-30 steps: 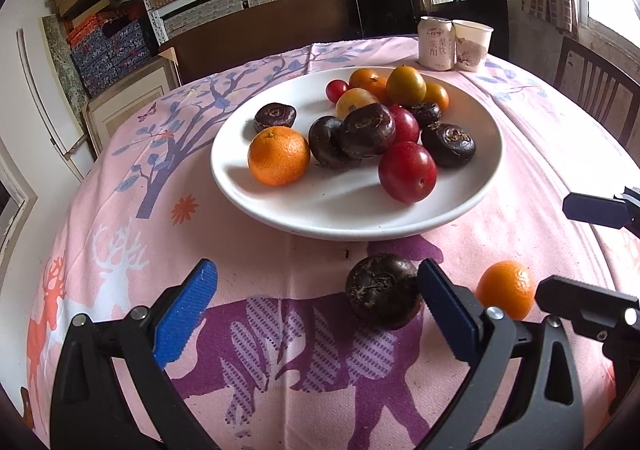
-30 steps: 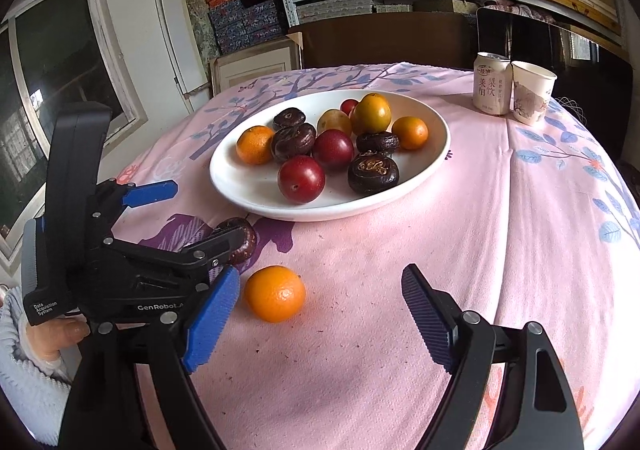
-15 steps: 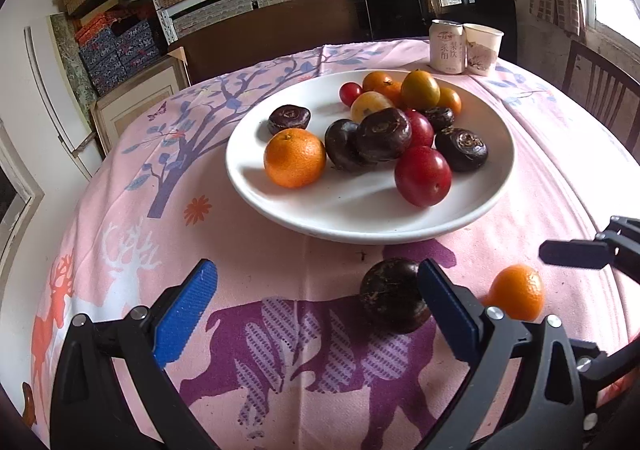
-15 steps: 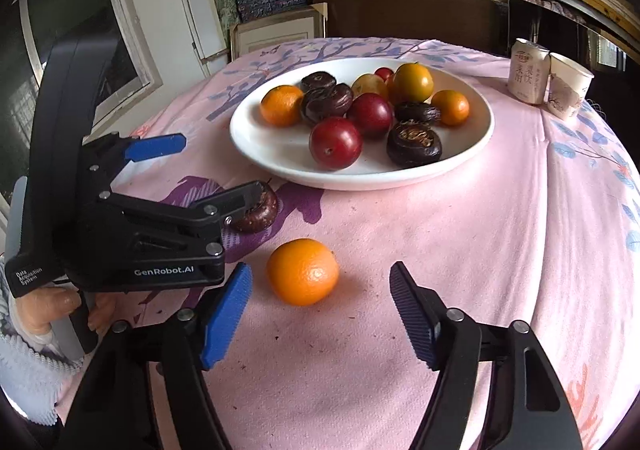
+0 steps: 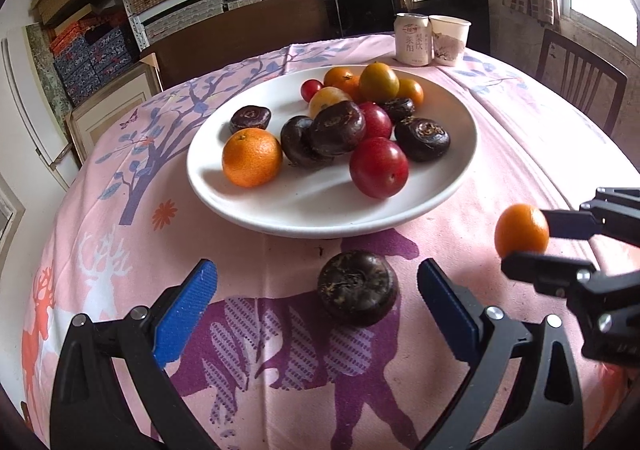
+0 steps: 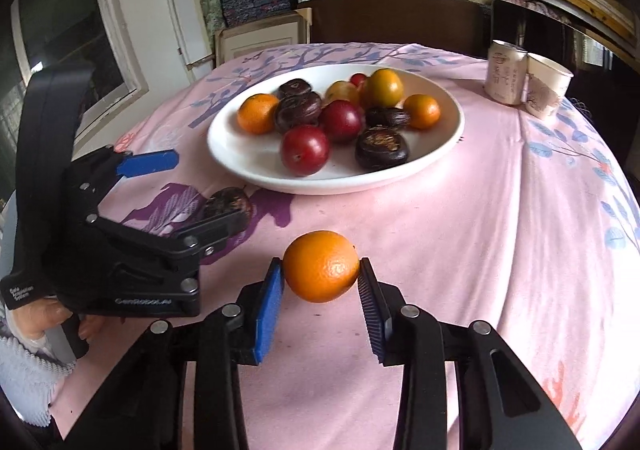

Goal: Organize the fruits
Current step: 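Grasp the last dark purple fruit with the left tool, then carry the dark purple fruit and orange onto the white plate and open both tools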

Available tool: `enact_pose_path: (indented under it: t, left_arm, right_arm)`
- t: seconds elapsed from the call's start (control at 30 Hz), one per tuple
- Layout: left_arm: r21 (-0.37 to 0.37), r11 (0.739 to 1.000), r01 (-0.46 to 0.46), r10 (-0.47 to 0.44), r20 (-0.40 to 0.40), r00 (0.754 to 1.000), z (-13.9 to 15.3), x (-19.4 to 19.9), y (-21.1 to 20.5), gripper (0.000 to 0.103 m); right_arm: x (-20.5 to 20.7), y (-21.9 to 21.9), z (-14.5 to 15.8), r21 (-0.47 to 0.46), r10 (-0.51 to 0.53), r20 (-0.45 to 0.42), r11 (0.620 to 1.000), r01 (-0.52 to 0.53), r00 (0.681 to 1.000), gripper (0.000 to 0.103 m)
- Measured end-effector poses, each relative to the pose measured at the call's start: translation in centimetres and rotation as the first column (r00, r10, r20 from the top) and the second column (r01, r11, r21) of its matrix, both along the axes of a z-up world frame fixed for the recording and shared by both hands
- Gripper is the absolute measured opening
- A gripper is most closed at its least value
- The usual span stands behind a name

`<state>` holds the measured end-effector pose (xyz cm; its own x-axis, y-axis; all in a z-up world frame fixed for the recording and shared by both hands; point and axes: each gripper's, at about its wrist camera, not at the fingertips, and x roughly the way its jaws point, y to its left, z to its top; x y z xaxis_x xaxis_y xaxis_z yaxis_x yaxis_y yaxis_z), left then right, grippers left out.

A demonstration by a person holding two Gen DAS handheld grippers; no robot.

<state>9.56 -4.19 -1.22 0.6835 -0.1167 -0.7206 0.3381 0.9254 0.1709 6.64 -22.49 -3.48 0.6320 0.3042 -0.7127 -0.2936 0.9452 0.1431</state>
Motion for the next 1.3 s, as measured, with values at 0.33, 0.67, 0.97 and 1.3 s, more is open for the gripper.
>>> enact_pose_path:
  t: [0.33, 0.67, 0.97, 1.3]
  left_arm:
    - [-0.107, 0.994, 0.034, -0.047, -0.119, 0.992, -1.1, 1.1, 0.5, 0.054]
    - [-0.112, 0.993, 0.048, -0.061, -0.121, 0.991, -1.2, 0.3, 0.0, 0.042]
    - [-0.130, 0.990, 0.055, -0.067, -0.091, 0.994, -0.1, -2.9, 0.2, 0.042]
    - [-0.181, 0.983, 0.006, -0.009, -0.016, 1.000, 4.5, -0.4, 2.6, 0.042]
  right_arm:
    - [0.1, 0.0, -0.2, 0.001, -0.003, -0.008, 1.000, 0.003, 1.000, 0.038]
    - [0.2, 0.1, -0.3, 0.001, 0.000, -0.013, 1.000, 0.000, 1.000, 0.038]
    - [-1.1, 0.6, 0.2, 0.009, 0.034, 0.025, 0.999, -0.034, 0.999, 0.038]
    - [-1.5, -2.3, 5.3, 0.104, -0.005, 0.133, 0.995, -0.008, 0.991, 0.038]
